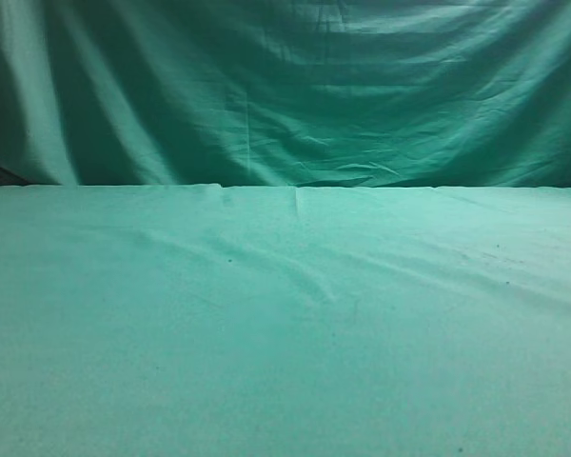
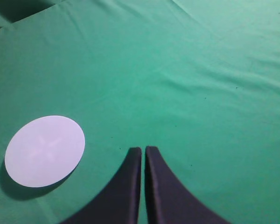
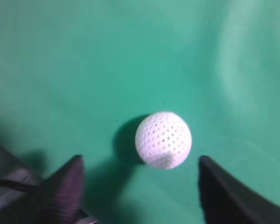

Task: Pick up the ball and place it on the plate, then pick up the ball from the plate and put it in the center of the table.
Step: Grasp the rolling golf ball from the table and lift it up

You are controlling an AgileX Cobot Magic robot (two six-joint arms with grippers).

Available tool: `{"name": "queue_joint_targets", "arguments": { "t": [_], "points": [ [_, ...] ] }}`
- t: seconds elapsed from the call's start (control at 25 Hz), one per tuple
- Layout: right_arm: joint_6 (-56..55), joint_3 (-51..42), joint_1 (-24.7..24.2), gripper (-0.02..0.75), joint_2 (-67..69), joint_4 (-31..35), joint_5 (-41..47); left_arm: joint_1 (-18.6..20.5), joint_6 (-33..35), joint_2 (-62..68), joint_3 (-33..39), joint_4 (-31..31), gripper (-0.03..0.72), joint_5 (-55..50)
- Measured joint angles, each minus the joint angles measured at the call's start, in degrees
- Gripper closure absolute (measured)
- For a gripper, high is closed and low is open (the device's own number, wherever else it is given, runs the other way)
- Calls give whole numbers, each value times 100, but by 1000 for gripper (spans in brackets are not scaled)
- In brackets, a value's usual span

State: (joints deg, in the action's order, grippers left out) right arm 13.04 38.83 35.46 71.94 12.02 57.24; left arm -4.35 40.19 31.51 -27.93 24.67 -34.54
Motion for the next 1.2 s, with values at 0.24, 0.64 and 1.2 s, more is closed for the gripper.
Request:
{"name": "queue_joint_targets", "arguments": {
  "t": [0.24, 0.64, 1.2],
  "points": [
    [39, 0, 0, 199, 381, -299, -374, 0, 0, 0, 0, -13, 688, 0],
    [29, 12, 0, 199, 1139, -310, -527, 0, 0, 0, 0, -13, 688, 0],
    [29, 12, 0, 416, 1418, -457, -568, 0, 0, 0, 0, -13, 688, 0]
  ]
}}
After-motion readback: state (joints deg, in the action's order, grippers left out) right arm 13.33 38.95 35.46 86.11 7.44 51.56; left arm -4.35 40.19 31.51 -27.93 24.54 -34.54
